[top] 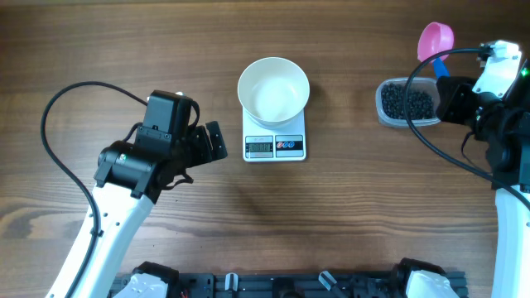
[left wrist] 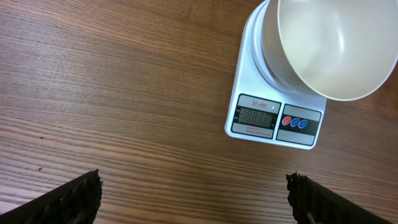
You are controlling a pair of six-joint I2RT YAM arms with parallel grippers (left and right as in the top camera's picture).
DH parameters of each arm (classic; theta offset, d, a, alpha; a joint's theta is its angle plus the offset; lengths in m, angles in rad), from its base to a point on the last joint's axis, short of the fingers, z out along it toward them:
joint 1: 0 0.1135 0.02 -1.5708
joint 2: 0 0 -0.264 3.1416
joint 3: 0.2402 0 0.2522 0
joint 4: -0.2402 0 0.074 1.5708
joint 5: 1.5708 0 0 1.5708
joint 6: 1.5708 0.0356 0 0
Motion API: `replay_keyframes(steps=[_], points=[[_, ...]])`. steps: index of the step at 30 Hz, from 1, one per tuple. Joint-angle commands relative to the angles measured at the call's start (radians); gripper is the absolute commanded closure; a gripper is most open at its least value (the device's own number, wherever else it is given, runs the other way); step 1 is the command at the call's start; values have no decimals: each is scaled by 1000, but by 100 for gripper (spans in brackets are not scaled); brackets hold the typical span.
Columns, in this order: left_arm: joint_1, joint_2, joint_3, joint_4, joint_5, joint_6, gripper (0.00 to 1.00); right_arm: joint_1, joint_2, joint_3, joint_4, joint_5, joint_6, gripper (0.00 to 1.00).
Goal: Scoop item into bowl and weigh 150g on scale
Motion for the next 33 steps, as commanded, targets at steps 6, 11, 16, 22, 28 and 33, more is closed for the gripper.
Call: replay_keyframes(steps=[6, 11, 16, 22, 28, 33], points=[[5, 5, -2, 0, 12, 19, 0, 0, 27, 4, 107, -21, 123, 96], [5, 5, -2, 0, 12, 19, 0, 0, 35, 4, 212, -20, 133, 96], [5, 5, -2, 0, 12, 19, 0, 0, 35, 4, 290, -20, 148, 96], [5, 5, -2, 0, 12, 19, 0, 0, 35, 4, 336, -20, 520, 96], [5, 5, -2, 0, 12, 19, 0, 0, 35, 4, 476, -7, 866, 96], [5, 5, -2, 0, 12, 19, 0, 0, 35, 4, 489, 94, 1017, 96]])
